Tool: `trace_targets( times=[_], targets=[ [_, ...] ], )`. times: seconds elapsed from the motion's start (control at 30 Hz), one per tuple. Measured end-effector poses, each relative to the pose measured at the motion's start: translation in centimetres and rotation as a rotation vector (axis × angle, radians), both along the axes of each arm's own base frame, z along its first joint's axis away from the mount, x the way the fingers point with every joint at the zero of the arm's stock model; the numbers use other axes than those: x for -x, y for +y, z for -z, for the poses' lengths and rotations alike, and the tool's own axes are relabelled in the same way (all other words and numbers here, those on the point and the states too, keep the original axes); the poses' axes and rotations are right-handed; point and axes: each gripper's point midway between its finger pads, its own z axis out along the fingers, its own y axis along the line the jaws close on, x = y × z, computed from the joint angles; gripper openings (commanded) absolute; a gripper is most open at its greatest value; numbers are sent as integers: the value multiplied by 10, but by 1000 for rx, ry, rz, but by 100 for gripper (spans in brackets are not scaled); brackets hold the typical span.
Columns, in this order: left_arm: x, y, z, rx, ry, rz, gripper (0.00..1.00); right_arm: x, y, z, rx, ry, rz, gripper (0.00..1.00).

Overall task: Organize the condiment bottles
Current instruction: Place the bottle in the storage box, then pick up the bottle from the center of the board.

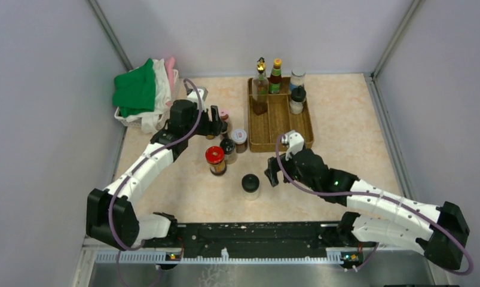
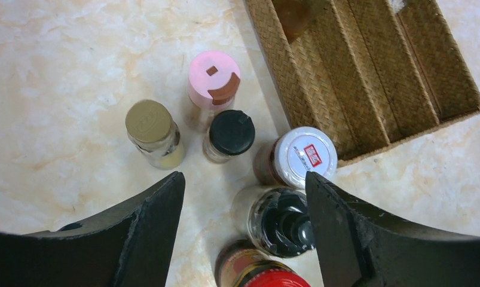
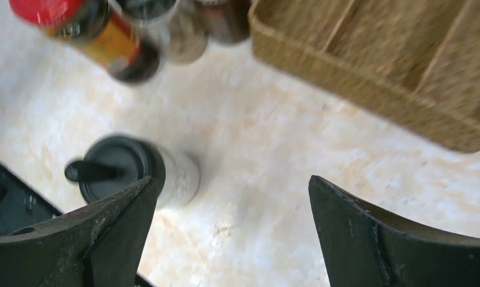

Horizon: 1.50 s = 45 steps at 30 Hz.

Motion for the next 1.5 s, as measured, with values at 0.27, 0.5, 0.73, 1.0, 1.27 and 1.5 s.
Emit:
trace_targets(
  times=[0.27,0.5,0.73,1.0,1.27,1.5],
  targets=[
    [33,0,-11,65,-6,33,80,28,24,33,7,90,-137,99],
    [67,8,-19,110,-28,32,80,35,61,46,-28,114,-237,99],
    [77,8,-6,119,24,31,79,49,90,49,-37,116,-321,99],
    [80,5,-4,126,40,43,79,58,98,50,-36,116,-351,99],
    [80,5,-4,127,41,46,78,57,117,51,-71,100,-384,99],
    [79,4,0,123,51,47,77,66,114,49,-77,82,-432,99]
  ],
)
